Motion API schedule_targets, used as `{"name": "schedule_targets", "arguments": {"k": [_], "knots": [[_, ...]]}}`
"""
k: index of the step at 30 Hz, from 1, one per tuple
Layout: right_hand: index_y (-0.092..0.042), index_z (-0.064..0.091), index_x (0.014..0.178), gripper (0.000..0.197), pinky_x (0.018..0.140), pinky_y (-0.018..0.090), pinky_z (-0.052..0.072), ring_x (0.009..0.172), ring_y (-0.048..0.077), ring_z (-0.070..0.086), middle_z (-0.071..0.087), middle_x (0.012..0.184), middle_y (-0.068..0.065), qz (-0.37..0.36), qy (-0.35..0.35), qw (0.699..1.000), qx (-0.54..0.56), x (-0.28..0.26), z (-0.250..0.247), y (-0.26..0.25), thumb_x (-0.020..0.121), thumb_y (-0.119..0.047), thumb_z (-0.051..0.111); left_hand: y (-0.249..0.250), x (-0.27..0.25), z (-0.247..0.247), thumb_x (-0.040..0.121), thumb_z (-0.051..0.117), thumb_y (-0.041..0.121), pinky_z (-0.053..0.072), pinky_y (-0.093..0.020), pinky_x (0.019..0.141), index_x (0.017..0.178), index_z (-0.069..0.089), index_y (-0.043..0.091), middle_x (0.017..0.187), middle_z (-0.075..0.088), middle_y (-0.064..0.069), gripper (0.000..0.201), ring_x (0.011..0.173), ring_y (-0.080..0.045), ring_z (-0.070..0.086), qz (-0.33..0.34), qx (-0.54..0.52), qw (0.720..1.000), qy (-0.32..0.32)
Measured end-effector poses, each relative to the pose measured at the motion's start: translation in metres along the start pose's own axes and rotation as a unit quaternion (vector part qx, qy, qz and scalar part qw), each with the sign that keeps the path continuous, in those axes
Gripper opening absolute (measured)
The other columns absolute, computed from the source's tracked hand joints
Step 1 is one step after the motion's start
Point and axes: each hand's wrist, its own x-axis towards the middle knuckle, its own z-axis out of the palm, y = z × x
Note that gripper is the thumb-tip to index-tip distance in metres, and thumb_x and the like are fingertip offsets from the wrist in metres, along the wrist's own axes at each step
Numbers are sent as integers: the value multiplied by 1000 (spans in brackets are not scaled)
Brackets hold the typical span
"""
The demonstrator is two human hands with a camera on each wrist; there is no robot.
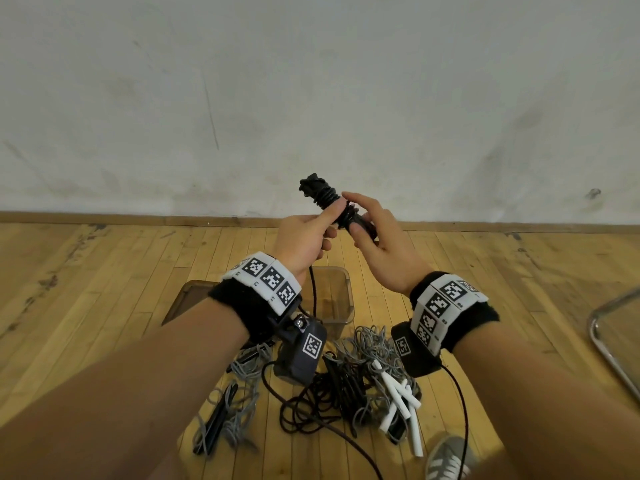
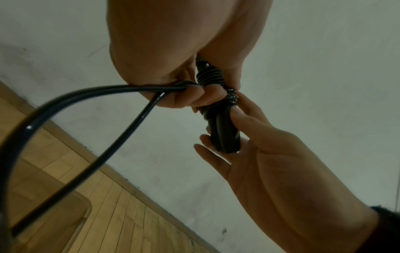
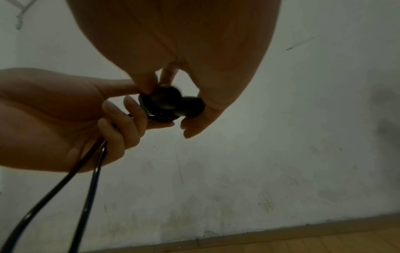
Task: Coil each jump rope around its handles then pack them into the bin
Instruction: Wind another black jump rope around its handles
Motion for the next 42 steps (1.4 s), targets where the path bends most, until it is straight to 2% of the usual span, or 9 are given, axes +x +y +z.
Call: {"name": "schedule_targets", "arguments": {"k": [7, 12, 17, 19, 25, 30, 34, 39, 42], "knots": [[-24, 39, 152, 62, 86, 33, 60, 95, 16, 70, 65, 118, 7, 143, 16, 979, 146, 0, -5, -2, 97, -37, 66, 2, 3, -3, 95, 68, 43, 36, -20, 51, 86, 69, 10, 67, 57, 3, 34, 54, -8, 46, 6, -23, 999, -40], [-10, 59, 130, 31, 82, 37, 61, 87, 22, 75, 75, 100, 13, 141, 0, 968, 206, 1, -6, -7, 101, -20, 62, 3, 4, -3, 98, 64, 41, 39, -20, 52, 81, 67, 12, 67, 59, 3, 34, 54, -8, 48, 5, -9, 998, -59], [-22, 56, 138, 52, 94, 47, 58, 99, 18, 74, 73, 115, -1, 98, 35, 990, 91, -1, -5, -1, 90, -35, 72, -2, 7, -7, 95, 70, 39, 43, -17, 50, 89, 73, 7, 64, 65, 3, 32, 52, -7, 53, -7, 7, 999, -40], [-26, 52, 143, 63, 98, 43, 56, 106, 14, 71, 71, 122, -4, 88, 44, 994, 38, -2, -5, 2, 86, -42, 73, -4, 8, -6, 94, 72, 37, 45, -17, 50, 98, 75, 5, 64, 68, 4, 33, 52, -6, 56, -15, 16, 999, -30], [-30, 52, 141, 55, 91, 33, 57, 96, 12, 72, 69, 115, -13, 90, 80, 993, -16, -1, -8, 1, 91, -23, 73, -9, 7, -4, 91, 76, 30, 43, -18, 50, 96, 79, 9, 56, 63, 8, 22, 46, -4, 53, 9, 66, 998, 3], [-29, 49, 146, 59, 72, -4, 36, 97, 2, 59, 64, 113, -16, 87, 93, 989, -76, 1, -9, 2, 92, -24, 72, -11, 6, -2, 93, 73, 30, 41, -23, 56, 93, 79, 11, 59, 62, 9, 20, 48, -6, 51, 14, 69, 997, 9], [-30, 45, 150, 62, 79, 8, 39, 106, 9, 62, 67, 126, -7, 77, 101, 987, -98, 0, -9, 1, 94, -26, 71, -5, 5, 0, 95, 69, 39, 40, -23, 58, 96, 79, 10, 65, 66, 6, 31, 51, -6, 53, -8, 20, 1000, 2], [-38, 39, 139, 57, 57, 12, 37, 74, 9, 62, 66, 100, -11, 51, 99, 984, -143, -2, -5, 0, 94, -20, 68, -2, 2, 0, 90, 72, 50, 42, -27, 65, 93, 79, 12, 68, 70, 5, 39, 53, -7, 57, -18, -6, 1000, 5], [-42, 32, 135, 59, 62, 25, 48, 73, 7, 63, 65, 93, -10, 41, 72, 990, -114, -1, -2, 4, 94, -17, 65, -2, 0, 1, 87, 73, 53, 42, -27, 64, 92, 79, 12, 66, 69, 5, 41, 55, -8, 58, -15, -4, 1000, 17]]}}
